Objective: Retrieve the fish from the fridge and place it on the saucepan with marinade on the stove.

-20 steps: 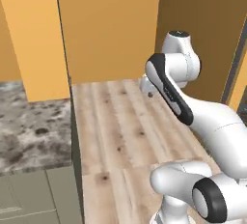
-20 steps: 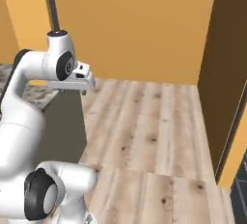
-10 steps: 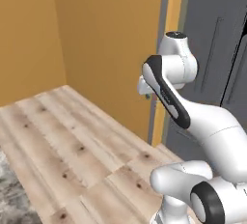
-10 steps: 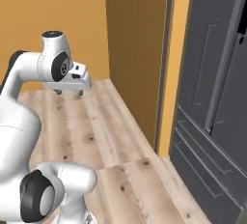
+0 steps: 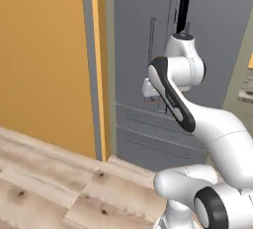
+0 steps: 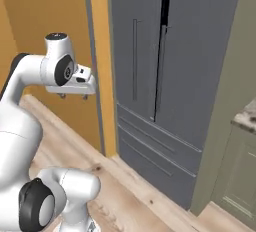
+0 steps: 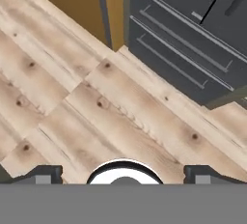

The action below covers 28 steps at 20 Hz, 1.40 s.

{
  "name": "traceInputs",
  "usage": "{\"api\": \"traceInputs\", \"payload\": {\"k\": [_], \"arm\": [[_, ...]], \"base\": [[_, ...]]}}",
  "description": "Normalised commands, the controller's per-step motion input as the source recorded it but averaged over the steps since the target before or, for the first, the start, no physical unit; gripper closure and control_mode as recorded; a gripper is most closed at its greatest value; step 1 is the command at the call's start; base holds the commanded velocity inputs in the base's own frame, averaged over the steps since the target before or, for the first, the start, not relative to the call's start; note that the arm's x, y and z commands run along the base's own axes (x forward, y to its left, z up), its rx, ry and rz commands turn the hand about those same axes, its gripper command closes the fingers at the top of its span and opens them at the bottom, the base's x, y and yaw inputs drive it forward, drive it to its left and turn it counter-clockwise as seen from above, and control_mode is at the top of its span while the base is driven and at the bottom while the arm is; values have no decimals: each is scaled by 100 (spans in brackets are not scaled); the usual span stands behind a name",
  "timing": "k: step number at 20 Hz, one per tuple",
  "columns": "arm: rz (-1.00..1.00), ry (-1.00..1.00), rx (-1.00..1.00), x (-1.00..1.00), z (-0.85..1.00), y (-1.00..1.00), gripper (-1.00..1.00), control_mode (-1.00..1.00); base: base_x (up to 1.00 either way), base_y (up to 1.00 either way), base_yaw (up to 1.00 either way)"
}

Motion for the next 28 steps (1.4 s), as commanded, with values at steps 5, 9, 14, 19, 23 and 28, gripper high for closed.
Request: {"api": "traceInputs", "payload": {"k": [5,9,14,19,23,28], "arm": [[0,0,0,0,0,0,-100,100],[0,0,0,0,0,0,-100,100],[0,0,0,0,0,0,-100,100],[0,0,0,0,0,0,-100,100],[0,0,0,0,0,0,-100,100],[0,0,0,0,0,0,-100,100]], "base": [[67,0,-57],[67,0,-47],[23,9,-33],[-1,31,-30],[-16,38,-46],[-38,64,-41]]}}
